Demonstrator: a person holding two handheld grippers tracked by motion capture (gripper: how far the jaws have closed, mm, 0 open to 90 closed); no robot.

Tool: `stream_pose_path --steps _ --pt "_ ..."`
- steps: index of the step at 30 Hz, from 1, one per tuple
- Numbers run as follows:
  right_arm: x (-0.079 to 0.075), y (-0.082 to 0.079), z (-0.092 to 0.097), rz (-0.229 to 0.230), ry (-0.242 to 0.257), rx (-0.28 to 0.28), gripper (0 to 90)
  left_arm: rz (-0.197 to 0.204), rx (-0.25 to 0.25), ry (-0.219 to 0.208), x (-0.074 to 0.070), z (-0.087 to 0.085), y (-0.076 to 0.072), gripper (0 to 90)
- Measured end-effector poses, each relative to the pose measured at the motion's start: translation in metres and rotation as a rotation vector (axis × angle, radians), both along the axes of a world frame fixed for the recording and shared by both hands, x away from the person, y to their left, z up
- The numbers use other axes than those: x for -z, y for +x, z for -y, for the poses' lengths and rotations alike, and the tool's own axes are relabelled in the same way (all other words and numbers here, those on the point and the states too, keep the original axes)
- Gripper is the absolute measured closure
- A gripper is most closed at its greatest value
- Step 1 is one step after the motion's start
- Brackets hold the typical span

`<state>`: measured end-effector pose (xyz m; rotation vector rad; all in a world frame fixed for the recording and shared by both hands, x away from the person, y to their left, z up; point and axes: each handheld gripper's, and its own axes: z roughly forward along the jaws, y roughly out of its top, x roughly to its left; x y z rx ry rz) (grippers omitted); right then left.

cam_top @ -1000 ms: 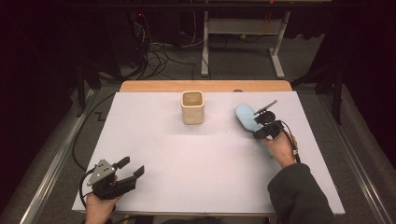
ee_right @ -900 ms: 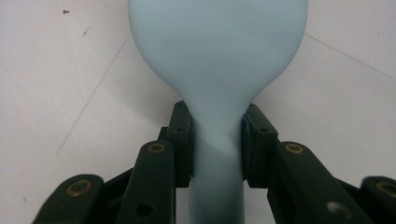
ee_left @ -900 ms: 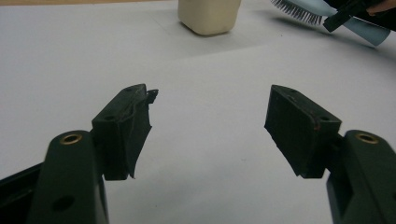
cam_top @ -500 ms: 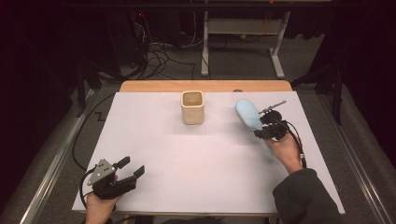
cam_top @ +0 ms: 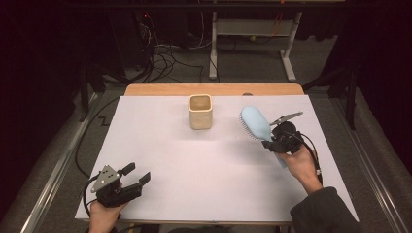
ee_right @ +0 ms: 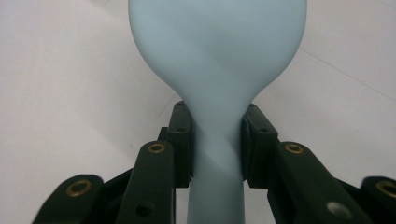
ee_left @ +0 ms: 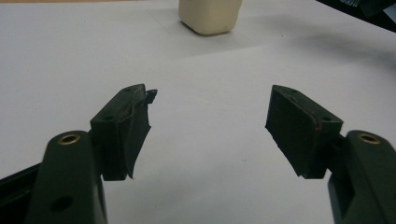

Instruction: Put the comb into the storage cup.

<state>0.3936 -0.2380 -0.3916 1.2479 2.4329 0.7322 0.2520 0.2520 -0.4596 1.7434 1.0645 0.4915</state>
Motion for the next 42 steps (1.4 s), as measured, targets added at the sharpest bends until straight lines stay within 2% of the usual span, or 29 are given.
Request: stream_pose_path --steps 9,21,27,32,42 --pt "0.0 -0.018 -0.001 0.018 0.026 -0.032 70.5 -0.001 -0.003 0.0 0.0 0.0 0.0 30.7" --pt "0.0 -0.046 -0.004 0.039 0.103 -0.079 70.4 0.006 -0.005 -0.002 -0.001 0.001 -0.002 30.4" --pt "0.002 -0.062 -0.008 0.063 0.149 -0.103 70.4 0.006 0.006 -0.008 -0.003 0.003 -0.002 30.3" --pt "0.004 -0.072 -0.012 0.083 0.165 -0.121 70.4 0.011 0.016 -0.009 -0.004 0.005 -0.003 30.5" --pt "0.003 -0.086 -0.019 0.107 0.207 -0.161 70.4 0.027 0.024 -0.012 -0.009 0.009 -0.002 30.4"
